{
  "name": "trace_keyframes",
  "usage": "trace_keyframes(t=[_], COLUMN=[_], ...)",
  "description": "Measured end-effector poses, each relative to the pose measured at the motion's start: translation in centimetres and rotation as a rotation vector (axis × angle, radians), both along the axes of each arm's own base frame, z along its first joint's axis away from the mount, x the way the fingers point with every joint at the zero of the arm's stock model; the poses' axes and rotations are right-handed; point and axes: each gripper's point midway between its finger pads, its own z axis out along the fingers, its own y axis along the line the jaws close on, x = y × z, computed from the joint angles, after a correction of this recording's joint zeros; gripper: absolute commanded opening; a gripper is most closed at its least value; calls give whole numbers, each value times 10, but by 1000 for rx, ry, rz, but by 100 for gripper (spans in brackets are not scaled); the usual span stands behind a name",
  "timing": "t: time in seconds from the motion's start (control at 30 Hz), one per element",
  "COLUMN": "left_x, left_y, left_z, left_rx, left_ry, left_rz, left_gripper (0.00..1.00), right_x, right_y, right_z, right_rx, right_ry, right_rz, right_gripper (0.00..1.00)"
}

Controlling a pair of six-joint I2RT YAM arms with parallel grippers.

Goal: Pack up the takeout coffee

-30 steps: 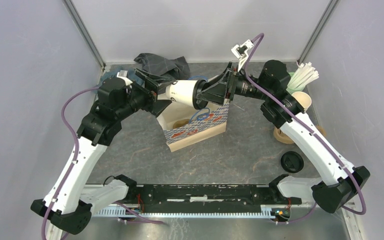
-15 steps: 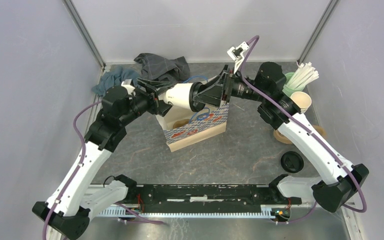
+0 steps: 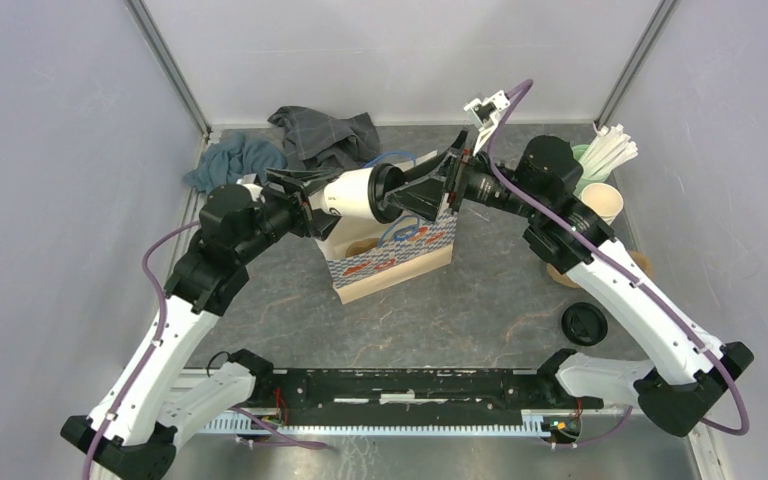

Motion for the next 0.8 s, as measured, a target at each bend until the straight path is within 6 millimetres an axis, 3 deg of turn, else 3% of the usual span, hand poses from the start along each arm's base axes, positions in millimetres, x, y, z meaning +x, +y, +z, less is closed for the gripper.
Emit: trace_keyframes(t=[0.17, 0.43, 0.8], left_x=[1, 3, 4], left_y=[3, 5, 7], left_z=[-7, -13, -11], left_rx=[15, 27, 28], left_ry=[26, 50, 46], left_rz=[17, 34, 50], left_gripper=[44, 44, 43], right_x=[2, -1, 8], right_y=[0, 3, 2], right_z=[-1, 15, -9], right_rx=[-24, -34, -151], right_ry=[5, -21, -7], right_rz=[-59, -108, -194], right_gripper=[98, 98, 98])
